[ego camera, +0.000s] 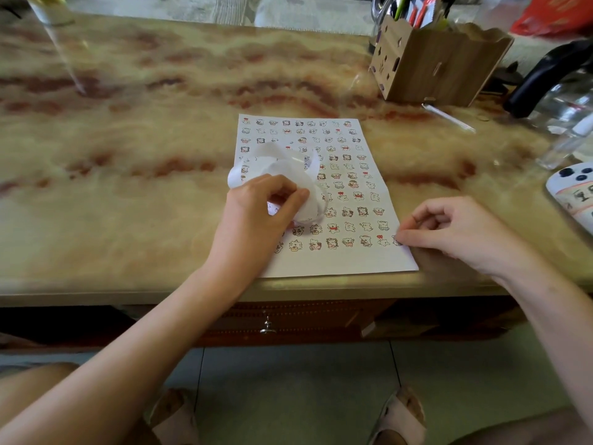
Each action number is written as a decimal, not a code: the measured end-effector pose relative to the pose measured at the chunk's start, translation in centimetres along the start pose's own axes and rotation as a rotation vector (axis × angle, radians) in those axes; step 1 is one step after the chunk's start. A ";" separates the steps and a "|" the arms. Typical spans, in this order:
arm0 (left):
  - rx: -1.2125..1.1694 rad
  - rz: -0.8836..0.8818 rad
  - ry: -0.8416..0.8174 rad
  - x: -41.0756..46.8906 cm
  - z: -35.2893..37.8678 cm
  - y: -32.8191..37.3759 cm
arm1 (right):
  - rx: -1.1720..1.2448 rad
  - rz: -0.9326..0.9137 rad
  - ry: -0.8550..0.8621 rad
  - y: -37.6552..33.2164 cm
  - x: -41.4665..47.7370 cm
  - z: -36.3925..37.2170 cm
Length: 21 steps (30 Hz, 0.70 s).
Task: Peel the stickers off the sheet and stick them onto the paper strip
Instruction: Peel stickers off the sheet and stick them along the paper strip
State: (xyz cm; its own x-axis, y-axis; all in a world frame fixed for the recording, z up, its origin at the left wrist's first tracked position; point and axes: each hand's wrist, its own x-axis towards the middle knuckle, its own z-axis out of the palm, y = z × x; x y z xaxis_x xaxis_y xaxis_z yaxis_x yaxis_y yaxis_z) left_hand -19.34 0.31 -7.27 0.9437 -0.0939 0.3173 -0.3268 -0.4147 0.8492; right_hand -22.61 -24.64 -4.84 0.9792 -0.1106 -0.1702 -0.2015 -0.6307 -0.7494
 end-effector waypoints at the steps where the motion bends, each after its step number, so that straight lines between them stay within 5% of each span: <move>1: 0.003 -0.001 -0.001 0.0 0.0 0.0 | 0.003 0.003 0.001 0.0 0.1 0.0; 21: 0.013 -0.013 0.000 -0.1 0.0 0.1 | 0.033 0.035 -0.012 -0.1 0.4 -0.4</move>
State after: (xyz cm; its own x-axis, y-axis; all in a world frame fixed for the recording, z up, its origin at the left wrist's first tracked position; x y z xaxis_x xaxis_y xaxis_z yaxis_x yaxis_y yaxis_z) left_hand -19.43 0.32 -7.20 0.9480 -0.0884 0.3058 -0.3134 -0.4275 0.8479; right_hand -22.23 -24.90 -4.58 0.9713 -0.1230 -0.2036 -0.2362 -0.6011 -0.7635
